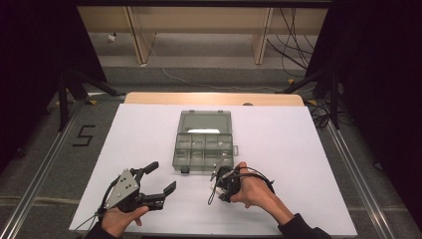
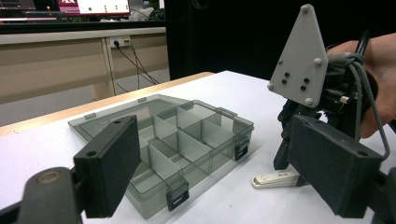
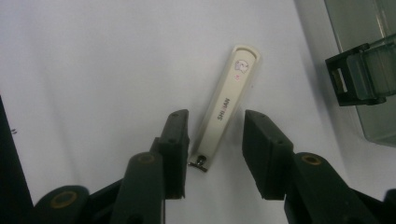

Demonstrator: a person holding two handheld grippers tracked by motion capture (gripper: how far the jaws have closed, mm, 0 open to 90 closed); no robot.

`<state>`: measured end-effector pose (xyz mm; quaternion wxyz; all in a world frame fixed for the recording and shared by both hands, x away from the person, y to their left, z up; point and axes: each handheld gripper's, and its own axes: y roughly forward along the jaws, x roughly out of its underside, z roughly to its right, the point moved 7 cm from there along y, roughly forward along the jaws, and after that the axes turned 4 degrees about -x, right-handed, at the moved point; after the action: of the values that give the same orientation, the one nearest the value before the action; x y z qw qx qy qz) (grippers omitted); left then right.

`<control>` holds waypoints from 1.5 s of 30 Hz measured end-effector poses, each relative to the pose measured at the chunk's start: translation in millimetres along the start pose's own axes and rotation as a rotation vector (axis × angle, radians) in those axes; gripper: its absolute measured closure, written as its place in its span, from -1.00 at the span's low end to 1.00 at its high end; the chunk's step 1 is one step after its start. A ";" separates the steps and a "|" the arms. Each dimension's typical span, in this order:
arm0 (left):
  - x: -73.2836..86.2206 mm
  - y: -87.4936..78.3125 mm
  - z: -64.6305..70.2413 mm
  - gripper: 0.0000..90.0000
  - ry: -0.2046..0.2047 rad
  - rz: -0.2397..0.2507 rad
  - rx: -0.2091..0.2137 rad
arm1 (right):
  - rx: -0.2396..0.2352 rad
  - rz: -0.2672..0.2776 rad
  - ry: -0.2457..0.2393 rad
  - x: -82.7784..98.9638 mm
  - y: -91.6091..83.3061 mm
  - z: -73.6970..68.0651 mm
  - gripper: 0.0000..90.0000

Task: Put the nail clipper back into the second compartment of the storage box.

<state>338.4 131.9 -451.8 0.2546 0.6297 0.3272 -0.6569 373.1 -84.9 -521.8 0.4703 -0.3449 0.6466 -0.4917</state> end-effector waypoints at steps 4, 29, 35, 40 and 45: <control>0.2 0.1 0.1 -0.63 -0.002 -0.001 0.001 | -0.015 -0.013 -0.001 -0.6 1.5 -0.2 0.45; -0.3 -0.1 0.5 -0.63 0.003 0.003 0.003 | 0.040 -0.122 -0.065 -4.0 3.8 4.6 0.72; -0.4 -0.5 0.8 -0.63 -0.001 0.001 0.002 | 0.064 -0.080 -0.078 -8.0 -4.7 6.0 0.72; -0.3 -0.5 0.8 -0.63 -0.001 0.000 0.001 | 0.081 -0.012 -0.080 -16.1 -18.9 3.3 0.72; -0.3 -0.3 0.2 -0.63 0.003 0.002 0.001 | 0.100 0.040 -0.081 -21.9 -34.7 6.1 0.72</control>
<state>338.0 131.9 -451.5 0.2546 0.6312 0.3268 -0.6558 385.3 -76.6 -483.0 0.5225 -0.3275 0.6085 -0.4994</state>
